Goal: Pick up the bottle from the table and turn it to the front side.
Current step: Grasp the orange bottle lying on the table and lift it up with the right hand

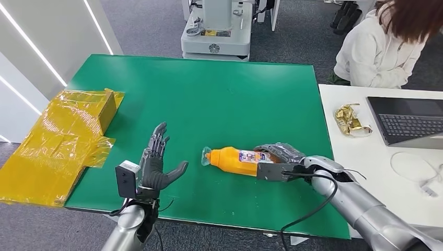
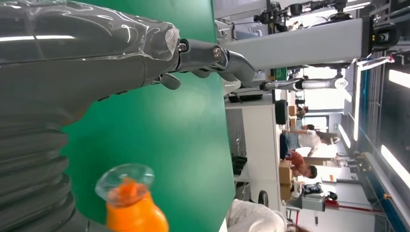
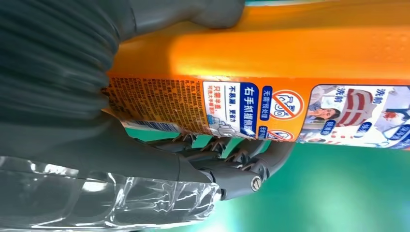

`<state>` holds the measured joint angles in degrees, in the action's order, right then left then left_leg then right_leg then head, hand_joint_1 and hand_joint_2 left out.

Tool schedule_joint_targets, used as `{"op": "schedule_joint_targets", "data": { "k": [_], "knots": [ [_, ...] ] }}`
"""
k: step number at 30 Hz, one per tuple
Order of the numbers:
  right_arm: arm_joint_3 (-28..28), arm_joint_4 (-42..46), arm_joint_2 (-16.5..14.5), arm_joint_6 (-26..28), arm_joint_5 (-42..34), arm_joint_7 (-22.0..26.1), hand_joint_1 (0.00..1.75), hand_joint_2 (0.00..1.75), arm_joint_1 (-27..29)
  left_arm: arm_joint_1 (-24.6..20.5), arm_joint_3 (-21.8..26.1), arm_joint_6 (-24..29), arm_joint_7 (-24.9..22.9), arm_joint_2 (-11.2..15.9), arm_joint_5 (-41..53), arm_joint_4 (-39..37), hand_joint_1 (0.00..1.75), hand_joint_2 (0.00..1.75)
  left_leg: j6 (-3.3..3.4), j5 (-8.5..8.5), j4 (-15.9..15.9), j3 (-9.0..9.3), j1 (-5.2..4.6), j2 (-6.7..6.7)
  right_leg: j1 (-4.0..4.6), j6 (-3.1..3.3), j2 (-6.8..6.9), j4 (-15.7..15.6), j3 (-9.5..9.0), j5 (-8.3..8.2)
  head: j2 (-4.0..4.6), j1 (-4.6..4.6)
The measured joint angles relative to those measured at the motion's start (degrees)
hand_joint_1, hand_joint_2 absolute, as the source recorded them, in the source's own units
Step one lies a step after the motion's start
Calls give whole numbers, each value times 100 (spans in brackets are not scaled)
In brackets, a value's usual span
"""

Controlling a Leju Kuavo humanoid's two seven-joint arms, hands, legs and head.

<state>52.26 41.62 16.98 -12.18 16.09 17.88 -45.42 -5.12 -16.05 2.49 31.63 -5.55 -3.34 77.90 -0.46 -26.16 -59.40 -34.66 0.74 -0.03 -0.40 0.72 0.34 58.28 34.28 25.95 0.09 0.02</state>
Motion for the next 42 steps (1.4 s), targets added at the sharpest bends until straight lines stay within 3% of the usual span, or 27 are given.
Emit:
{"op": "schedule_joint_targets", "data": {
  "k": [7, 20, 23, 25, 32, 37, 42],
  "knots": [
    [-688, 334, -127, 418, -934, 563, 175, 175, 795, 57, 53, 100, 90, 5, 51, 0, 0, 175, 0, 0, 2, -1, 1, 4, 1, 0, 5, 0, -1, 1, 0, 0],
    [-2119, 1703, -209, 1008, -1213, 587, 175, 175, 2587, 153, 76, 255, 129, 44, 146, 71, 0, 175, 1, -1, 2, -7, 0, 13, 0, -4, 13, -2, 2, 6, 0, -1],
    [-2445, 2033, -299, 1223, -1172, 575, 175, 175, 2919, 103, 89, 278, -54, 61, 334, 77, 0, 175, 1, -1, 2, -6, 0, 13, 0, -4, 14, -1, 2, 6, 0, 0],
    [-2664, 2279, -389, 1359, -1092, 573, 175, 175, 3144, -8, 89, 33, -285, 79, 320, 76, 0, 175, 1, 0, 2, -6, 1, 14, 0, -4, 15, -1, 2, 6, 0, 1],
    [-3216, 2936, -850, 1441, -679, 590, 175, 175, 3541, -856, 55, -1787, -1027, 110, -916, -139, 0, 175, -2, 4, 2, -1, 1, 2, 1, 1, 3, 1, 2, -1, 0, 0],
    [-3313, 2760, -1044, 1270, -636, 759, 175, 175, 3191, -1520, -121, -2527, -1584, 102, -2034, -543, 0, 175, 0, 15, 1, -2, 0, 0, 0, 3, 2, 1, 3, -13, 0, 1],
    [-3303, 2234, -1141, 1246, -737, 917, 175, 175, 2633, -2017, -333, -2703, -1838, 91, -2531, -865, 0, 175, 0, 22, 0, -3, 0, 1, 0, -2, 1, 1, 3, -21, 0, -1]
  ]
}}
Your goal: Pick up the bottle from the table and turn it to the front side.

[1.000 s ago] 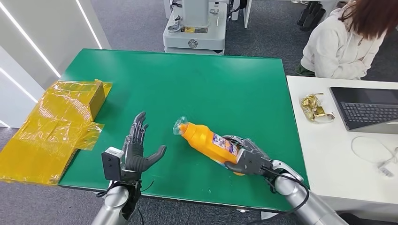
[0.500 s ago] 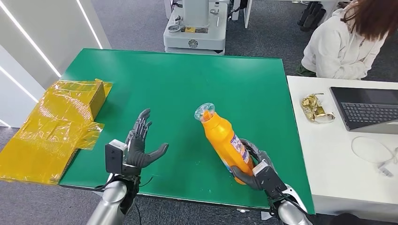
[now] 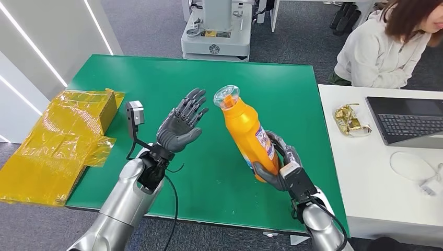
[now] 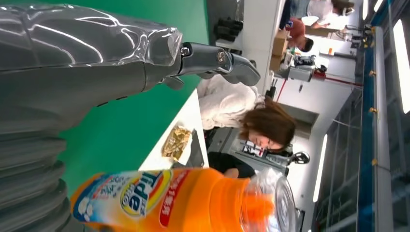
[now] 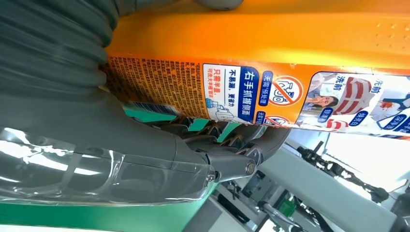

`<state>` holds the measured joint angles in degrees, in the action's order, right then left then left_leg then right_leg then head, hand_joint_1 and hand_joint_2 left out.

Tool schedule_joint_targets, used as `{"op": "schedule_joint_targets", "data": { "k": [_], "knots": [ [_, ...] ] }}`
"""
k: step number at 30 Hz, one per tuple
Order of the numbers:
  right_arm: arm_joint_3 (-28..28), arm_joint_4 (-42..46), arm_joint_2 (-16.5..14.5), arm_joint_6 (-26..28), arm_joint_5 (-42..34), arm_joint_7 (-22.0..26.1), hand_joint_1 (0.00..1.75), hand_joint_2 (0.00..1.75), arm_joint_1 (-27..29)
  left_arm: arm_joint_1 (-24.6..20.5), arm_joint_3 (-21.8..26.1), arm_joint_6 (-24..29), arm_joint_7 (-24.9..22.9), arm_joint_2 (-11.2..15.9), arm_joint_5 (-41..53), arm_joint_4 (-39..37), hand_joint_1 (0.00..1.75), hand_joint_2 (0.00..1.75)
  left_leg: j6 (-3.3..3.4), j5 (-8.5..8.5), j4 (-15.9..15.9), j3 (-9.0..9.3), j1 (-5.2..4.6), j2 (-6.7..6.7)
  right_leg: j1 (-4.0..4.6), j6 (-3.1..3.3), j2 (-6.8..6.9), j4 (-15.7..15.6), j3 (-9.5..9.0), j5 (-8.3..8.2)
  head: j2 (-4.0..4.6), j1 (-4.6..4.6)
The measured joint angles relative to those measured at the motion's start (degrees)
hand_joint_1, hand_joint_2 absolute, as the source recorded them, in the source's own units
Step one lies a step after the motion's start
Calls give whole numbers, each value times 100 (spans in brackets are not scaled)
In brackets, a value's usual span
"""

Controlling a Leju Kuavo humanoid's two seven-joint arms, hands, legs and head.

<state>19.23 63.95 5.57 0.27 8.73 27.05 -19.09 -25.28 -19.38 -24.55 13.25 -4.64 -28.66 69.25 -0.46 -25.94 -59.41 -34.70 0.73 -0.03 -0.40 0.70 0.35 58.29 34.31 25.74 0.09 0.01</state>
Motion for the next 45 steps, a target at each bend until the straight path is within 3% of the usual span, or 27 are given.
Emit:
{"op": "schedule_joint_targets", "data": {
  "k": [12, 22, 32, 45],
  "knots": [
    [149, -655, -75, 61, -97, 92, 175, 175, -547, -462, -354, 73, -57, 38, -124, -361, 0, 175, -1, 1, 1, -3, 0, 1, 0, 0, 0, 0, 4, 0, 0, 1],
    [372, -384, -35, 555, 18, 102, 175, 175, -640, -816, -582, 493, 428, 13, 265, -700, 0, 175, -1, 1, 0, -3, 0, -2, 0, 1, -4, 0, 6, -1, 0, 1],
    [709, 62, -8, 678, 104, -73, 175, 175, -681, -1048, -582, 343, 403, -10, 178, -801, 0, 175, -1, 1, 0, -4, 1, -1, 1, 1, -3, 1, 7, -1, 0, 1],
    [741, -192, 19, 659, 56, -127, 175, 175, -796, -1176, -582, 202, 130, -36, -64, -753, 0, 175, -2, 1, 0, -4, 0, 0, 0, 1, -3, 1, 6, -1, 0, 1]
  ]
}}
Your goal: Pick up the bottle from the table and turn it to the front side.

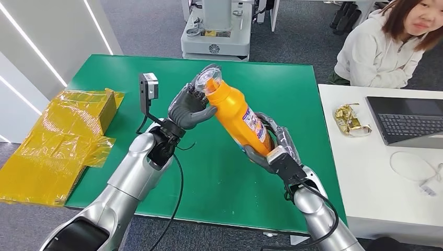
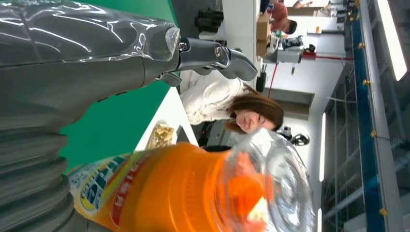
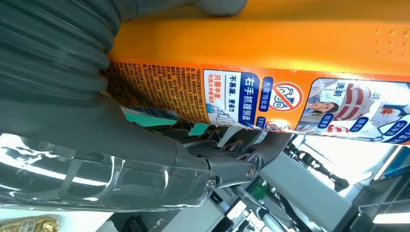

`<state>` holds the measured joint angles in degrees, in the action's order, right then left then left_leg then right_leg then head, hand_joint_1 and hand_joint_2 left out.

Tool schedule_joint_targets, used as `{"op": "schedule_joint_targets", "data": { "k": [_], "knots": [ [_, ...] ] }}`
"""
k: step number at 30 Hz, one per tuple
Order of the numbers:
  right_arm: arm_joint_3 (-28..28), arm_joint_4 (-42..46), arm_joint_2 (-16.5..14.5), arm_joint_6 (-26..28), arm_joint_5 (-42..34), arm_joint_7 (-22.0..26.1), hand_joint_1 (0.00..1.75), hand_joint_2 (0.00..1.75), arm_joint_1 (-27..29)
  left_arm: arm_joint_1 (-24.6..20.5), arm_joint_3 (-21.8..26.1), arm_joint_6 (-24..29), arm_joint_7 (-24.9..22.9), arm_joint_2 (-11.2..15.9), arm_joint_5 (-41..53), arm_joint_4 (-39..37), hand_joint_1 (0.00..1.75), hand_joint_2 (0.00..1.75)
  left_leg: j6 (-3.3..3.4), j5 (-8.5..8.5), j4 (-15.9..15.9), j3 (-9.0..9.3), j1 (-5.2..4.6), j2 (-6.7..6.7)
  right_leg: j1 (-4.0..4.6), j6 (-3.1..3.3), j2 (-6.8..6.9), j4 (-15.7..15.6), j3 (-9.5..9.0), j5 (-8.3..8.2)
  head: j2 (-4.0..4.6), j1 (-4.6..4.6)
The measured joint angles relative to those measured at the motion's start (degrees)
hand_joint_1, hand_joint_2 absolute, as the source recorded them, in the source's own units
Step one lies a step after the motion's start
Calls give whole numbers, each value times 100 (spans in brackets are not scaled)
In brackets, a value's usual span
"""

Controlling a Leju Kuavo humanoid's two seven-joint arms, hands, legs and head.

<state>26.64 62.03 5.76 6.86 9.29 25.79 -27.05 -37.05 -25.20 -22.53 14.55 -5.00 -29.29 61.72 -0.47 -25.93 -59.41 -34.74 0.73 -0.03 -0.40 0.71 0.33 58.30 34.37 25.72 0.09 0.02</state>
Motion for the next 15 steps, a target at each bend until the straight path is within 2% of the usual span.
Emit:
{"op": "schedule_joint_targets", "data": {
  "k": [15],
  "knots": [
    [21, -178, 54, 60, -308, 122, 175, 175, -158, 6, -201, -196, -214, -105, -346, 226, 0, 175, 0, 0, 0, -2, 0, 0, 0, 0, 1, 0, 0, 0, 0, -1]
  ]
}}
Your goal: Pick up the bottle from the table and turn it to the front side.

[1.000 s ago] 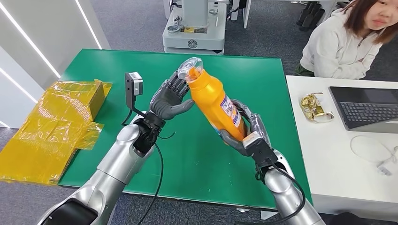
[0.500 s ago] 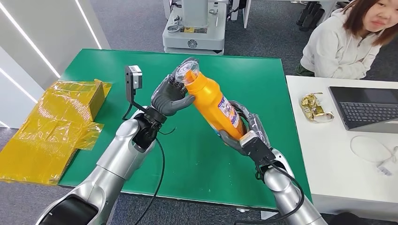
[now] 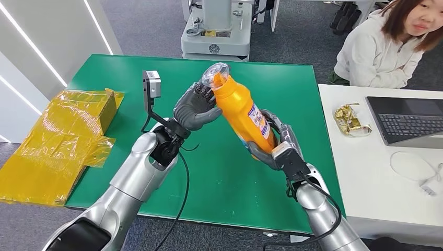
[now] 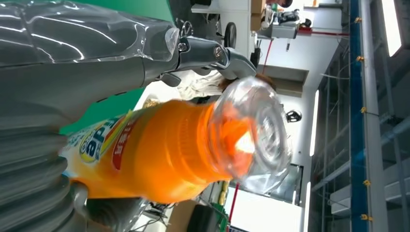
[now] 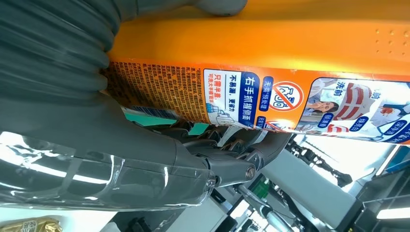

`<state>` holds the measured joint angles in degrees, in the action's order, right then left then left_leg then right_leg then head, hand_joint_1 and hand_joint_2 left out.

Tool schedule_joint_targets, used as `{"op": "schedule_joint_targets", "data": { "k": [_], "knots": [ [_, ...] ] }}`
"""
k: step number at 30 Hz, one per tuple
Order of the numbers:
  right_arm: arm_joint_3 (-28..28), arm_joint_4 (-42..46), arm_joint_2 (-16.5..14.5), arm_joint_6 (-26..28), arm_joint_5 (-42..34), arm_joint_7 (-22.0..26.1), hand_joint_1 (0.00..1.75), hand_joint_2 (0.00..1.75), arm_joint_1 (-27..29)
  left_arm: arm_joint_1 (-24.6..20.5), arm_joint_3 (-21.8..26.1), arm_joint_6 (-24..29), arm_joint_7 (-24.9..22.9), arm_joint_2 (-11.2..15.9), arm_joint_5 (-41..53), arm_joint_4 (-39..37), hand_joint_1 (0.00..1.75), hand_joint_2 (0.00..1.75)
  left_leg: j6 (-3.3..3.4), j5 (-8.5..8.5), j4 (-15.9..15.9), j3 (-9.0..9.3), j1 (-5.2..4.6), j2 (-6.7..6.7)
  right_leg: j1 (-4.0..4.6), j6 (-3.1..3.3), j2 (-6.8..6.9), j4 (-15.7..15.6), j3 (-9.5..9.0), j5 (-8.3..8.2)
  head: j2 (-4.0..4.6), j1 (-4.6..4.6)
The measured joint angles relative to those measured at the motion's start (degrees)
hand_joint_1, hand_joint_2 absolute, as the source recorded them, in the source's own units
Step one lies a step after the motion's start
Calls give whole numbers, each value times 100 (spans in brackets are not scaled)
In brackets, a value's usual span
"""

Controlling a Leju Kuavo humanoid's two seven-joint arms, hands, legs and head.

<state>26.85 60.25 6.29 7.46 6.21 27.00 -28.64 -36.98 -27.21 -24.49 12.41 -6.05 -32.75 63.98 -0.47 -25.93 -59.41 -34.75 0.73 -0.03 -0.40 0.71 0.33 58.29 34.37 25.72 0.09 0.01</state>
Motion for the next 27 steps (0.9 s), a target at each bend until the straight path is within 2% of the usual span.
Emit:
{"op": "schedule_joint_targets", "data": {
  "k": [12, 21, 22, 25, 27],
  "knots": [
    [214, 12, -94, -1, -24, -163, 175, 175, -315, -7, -189, 238, 89, -207, 158, 12, 0, 175, 0, 0, 0, 0, 1, 0, 1, 0, 0, 2, 0, 0, 0, 1],
    [322, -101, -187, -87, -8, -210, 175, 175, -478, -51, -193, 356, 117, -238, 191, 3, 1, 175, -1, 0, 0, -1, 0, 0, 0, 0, 0, 2, 0, 0, 0, 1],
    [338, -121, -202, -85, 14, -226, 175, 175, -500, -68, -193, 384, 123, -238, 191, -10, 39, 175, -1, 0, 0, -1, 0, 0, 0, 0, 0, 1, 1, 0, 0, 1],
    [379, -191, -263, -73, 94, -291, 175, 175, -573, -151, -193, 437, 129, -235, 169, -83, 169, 175, -1, 1, 0, 0, 0, 0, 0, 0, 0, 2, 1, 0, 0, 1],
    [387, -231, -303, -71, 143, -330, 175, 175, -602, -195, -192, 456, 127, -230, 132, -134, 175, 175, -1, 1, 0, 0, 1, 0, 0, 0, 0, 2, 0, 0, 0, 1]
  ]
}}
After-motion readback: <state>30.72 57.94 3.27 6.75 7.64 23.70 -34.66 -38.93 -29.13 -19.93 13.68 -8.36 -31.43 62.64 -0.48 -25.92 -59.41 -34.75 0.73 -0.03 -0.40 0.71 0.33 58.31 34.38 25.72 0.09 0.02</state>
